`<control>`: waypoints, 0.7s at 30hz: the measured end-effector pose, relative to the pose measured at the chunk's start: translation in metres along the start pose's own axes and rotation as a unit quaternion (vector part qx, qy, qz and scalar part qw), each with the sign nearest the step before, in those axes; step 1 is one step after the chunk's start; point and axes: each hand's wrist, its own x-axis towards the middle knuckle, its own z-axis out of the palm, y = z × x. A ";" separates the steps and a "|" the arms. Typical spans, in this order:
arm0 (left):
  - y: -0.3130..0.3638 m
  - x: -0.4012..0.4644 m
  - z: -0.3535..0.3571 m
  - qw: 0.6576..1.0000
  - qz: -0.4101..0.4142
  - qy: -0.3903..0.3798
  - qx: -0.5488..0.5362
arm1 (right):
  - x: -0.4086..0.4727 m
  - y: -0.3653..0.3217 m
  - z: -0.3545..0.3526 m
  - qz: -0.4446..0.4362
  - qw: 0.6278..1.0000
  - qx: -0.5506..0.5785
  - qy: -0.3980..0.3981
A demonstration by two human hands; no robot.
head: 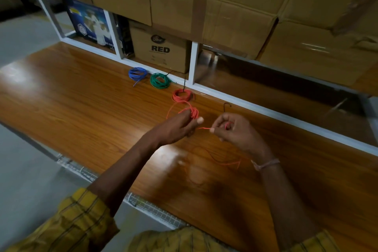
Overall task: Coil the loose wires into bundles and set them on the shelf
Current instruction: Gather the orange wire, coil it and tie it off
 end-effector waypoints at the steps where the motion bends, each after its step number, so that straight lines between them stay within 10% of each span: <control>1: 0.000 -0.001 -0.002 1.000 0.011 -0.013 0.011 | 0.002 0.004 -0.003 0.006 1.000 0.003 0.010; 21: 0.018 -0.024 -0.001 0.951 0.059 -0.077 -0.295 | 0.069 0.047 0.019 -0.020 0.985 0.118 0.120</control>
